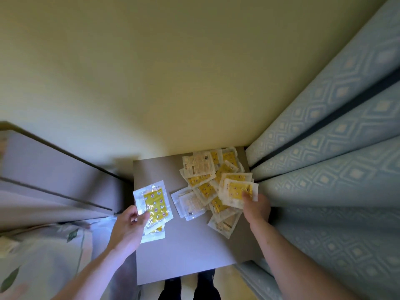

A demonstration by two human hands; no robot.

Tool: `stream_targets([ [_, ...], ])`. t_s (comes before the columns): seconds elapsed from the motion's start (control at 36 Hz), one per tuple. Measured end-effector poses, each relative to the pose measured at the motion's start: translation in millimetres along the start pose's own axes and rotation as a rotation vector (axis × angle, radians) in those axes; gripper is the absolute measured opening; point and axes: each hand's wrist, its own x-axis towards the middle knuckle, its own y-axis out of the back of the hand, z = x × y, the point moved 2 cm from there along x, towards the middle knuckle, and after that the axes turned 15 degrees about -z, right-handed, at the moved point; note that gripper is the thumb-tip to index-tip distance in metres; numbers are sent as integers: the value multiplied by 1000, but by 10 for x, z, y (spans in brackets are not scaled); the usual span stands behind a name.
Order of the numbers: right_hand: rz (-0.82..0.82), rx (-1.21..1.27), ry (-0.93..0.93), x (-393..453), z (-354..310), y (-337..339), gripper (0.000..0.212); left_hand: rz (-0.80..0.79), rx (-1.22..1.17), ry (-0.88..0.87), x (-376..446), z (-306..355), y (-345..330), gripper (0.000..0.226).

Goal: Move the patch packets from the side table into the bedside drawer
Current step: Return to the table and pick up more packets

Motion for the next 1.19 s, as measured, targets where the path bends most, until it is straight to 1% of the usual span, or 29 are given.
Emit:
stream_targets([
  [0.11,-41,-95,149,-559,-324,172,20,16,63,10,-360,213,55,40],
  [0.19,-133,-127,222,-974,-456,268,17,6,74,8,-646,310,115,39],
  [0.28,-207,-182,292,-1371,-573,316,16,-34,89,3,-921,267,167,31],
  [0.36,-285,-241,363,-1761,-702,320,4,-10,112,-21,-1312,345,229,33],
  [0.42,-341,-300,399,-1984,-759,321,5,22,102,-53,-1617,435,270,36],
  [0.47,-392,-353,412,-2168,-802,337,4,45,60,-56,-1873,430,291,30],
  [0.53,-450,-389,430,-2251,-804,352,12,73,56,-32,-2055,316,325,27],
  [0.58,-522,-420,462,-2315,-810,344,18,103,-3,-32,-2262,211,330,28],
  [0.64,-553,-406,501,-2417,-847,319,16,163,-98,-51,-2538,198,324,23],
  [0.69,-578,-406,546,-2574,-893,294,13,221,-135,-63,-2837,149,296,4],
  [0.75,-626,-409,597,-2768,-917,277,22,280,-170,-59,-3093,46,245,9],
  [0.81,-694,-422,631,-2944,-895,255,35,350,-208,-36,-3385,-101,200,9],
  [0.83,-728,-449,639,-3033,-890,244,36,386,-225,-35,-3514,-178,177,9],
  [0.86,-767,-480,642,-3107,-860,226,32,420,-223,-16,-3645,-264,146,11],
  [0.92,-878,-543,646,-3300,-787,180,14,473,-249,31,-3933,-489,69,20],
  [0.94,-925,-575,666,-3412,-754,154,10,502,-271,42,-4088,-601,27,22],
  [1.03,-1040,-658,741,-3800,-646,48,7,598,-315,80,-4560,-980,-132,20],
  [1.08,-1094,-710,807,-4114,-550,-40,5,671,-352,99,-4902,-1259,-268,23],
  [1.19,-1210,-802,921,-4789,-249,-253,8,816,-414,159,-5668,-1790,-601,28],
])
